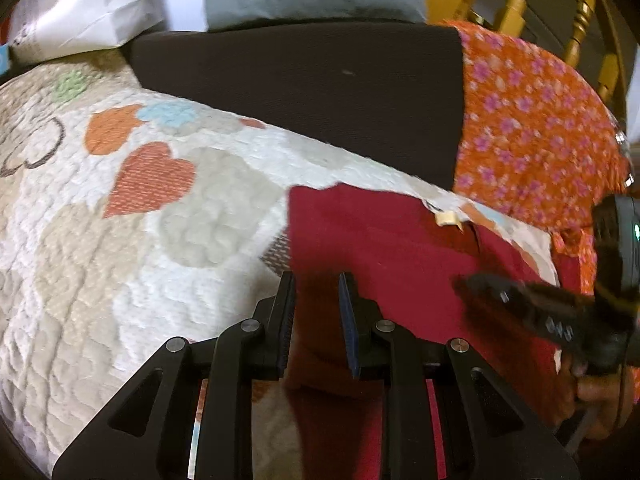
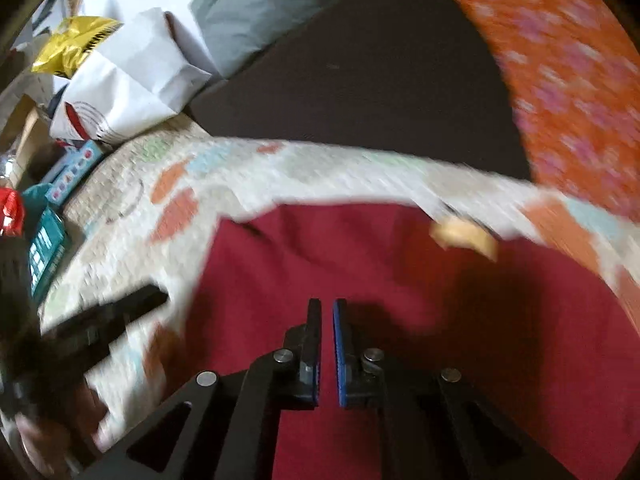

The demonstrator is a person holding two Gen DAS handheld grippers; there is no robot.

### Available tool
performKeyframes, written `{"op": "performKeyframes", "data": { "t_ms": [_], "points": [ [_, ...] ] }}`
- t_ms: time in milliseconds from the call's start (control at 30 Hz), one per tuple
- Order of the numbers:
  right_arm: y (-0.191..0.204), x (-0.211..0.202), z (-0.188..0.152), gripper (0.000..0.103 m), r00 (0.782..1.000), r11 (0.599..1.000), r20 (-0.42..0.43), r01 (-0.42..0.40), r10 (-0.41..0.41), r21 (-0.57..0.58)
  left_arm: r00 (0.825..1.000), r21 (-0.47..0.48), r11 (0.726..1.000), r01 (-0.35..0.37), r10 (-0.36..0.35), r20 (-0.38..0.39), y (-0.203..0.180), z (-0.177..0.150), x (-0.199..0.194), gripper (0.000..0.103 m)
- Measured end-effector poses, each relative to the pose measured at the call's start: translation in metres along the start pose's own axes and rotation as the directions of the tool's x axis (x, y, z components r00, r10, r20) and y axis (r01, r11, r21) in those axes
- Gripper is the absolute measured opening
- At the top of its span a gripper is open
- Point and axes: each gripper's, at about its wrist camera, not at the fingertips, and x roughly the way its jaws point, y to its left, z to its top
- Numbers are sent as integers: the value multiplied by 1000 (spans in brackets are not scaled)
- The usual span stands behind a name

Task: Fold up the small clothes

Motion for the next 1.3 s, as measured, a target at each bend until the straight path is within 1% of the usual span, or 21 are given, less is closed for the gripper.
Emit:
{"op": "performKeyframes", "data": {
  "t_ms": [100,167,200,267,400,433,533,633,667,700,800,867,900,933,1000,1033,1067,1100,1200,1267,1300],
  "points": [
    [-22,-15,-29,6,997,997,-23,72,-71,42,1000,48,999,4,-3,-16,-13,-5,6,19],
    [-37,-12,-40,9,991,988,-42,129,-126,81,998,93,996,9,-3,-58,-21,-10,17,20],
    [-44,-9,-43,9,992,986,-45,125,-121,109,997,105,994,10,-2,-80,-23,-13,22,20],
    [-54,-7,-45,9,997,983,6,79,-81,168,994,120,993,-3,15,-105,-26,-20,31,22],
    [-55,-13,-43,10,997,979,-21,81,-78,189,995,119,993,0,12,-101,-26,-20,29,23],
    [-55,-18,-44,11,996,979,-25,89,-86,186,996,108,994,0,10,-94,-25,-18,26,23],
    [-62,-36,-51,13,987,970,-11,157,-158,187,997,107,994,-3,11,-74,-25,-17,20,23],
    [-76,-49,-60,15,979,949,-2,200,-206,242,998,121,993,9,-2,-56,-29,-15,14,23],
    [-82,-51,-65,18,974,941,-8,219,-225,259,998,125,992,17,-10,-58,-29,-15,14,23],
    [-87,-48,-70,18,972,935,-23,230,-233,271,998,130,991,26,-17,-68,-30,-17,15,23],
    [-93,-53,-76,18,980,944,-1,191,-198,270,995,143,989,22,-7,-100,-32,-21,22,23],
    [-98,-67,-73,18,985,950,7,166,-174,266,995,147,989,20,-5,-96,-33,-22,22,23],
    [-104,-75,-71,19,983,948,29,166,-180,271,995,146,989,21,-7,-96,-33,-21,21,24],
    [-114,-87,-70,20,975,940,55,190,-213,282,995,140,990,25,-12,-94,-32,-21,20,23],
    [-144,-107,-67,24,947,905,74,274,-313,326,995,132,991,26,-14,-97,-30,-21,21,23],
    [-163,-116,-67,29,929,877,68,316,-363,362,995,130,991,26,-13,-99,-28,-22,21,24],
    [-192,-126,-67,32,907,833,52,359,-417,422,995,128,991,25,-13,-99,-28,-22,22,23],
    [-212,-131,-68,32,895,802,42,375,-443,466,995,127,992,25,-13,-99,-28,-23,23,23],
    [-288,-143,-70,33,853,676,-23,430,-522,598,995,127,992,24,-12,-98,-28,-22,23,24],
    [-330,-149,-67,33,827,614,-45,452,-561,648,995,126,992,28,-16,-98,-28,-22,23,26],
    [-343,-150,-64,34,812,595,-49,465,-581,656,995,127,992,29,-17,-98,-29,-22,24,27]
  ]
}}
